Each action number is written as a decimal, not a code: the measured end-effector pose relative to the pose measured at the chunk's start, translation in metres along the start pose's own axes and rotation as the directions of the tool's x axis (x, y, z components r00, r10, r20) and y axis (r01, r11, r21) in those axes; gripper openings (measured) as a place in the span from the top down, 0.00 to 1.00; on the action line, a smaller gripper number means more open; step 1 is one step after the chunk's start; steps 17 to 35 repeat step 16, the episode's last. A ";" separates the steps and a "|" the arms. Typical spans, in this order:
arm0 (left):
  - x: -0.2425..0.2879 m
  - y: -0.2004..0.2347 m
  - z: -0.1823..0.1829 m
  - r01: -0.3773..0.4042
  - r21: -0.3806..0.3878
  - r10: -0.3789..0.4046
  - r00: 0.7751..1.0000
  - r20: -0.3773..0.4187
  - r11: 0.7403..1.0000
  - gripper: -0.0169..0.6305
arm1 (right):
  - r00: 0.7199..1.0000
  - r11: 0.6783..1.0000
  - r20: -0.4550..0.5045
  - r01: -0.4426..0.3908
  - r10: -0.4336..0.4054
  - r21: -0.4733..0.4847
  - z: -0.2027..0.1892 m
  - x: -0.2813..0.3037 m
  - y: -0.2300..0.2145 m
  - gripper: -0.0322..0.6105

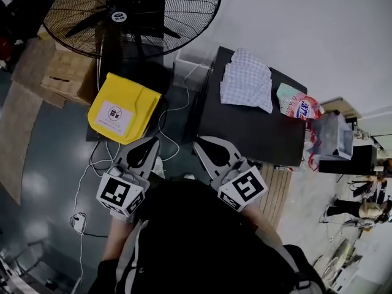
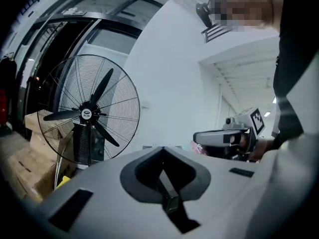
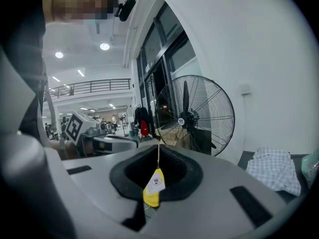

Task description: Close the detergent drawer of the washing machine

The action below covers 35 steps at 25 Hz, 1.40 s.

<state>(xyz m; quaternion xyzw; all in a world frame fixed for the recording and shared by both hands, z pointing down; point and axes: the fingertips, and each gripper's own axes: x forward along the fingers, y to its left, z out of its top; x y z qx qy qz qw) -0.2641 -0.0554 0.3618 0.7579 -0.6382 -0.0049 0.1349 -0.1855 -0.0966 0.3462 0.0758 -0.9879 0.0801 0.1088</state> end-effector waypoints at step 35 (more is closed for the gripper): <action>0.030 -0.007 0.000 0.099 -0.015 -0.099 0.995 -0.003 0.995 0.96 | 0.999 0.998 0.006 0.040 -0.040 0.051 -0.005 -0.001 -0.017 0.93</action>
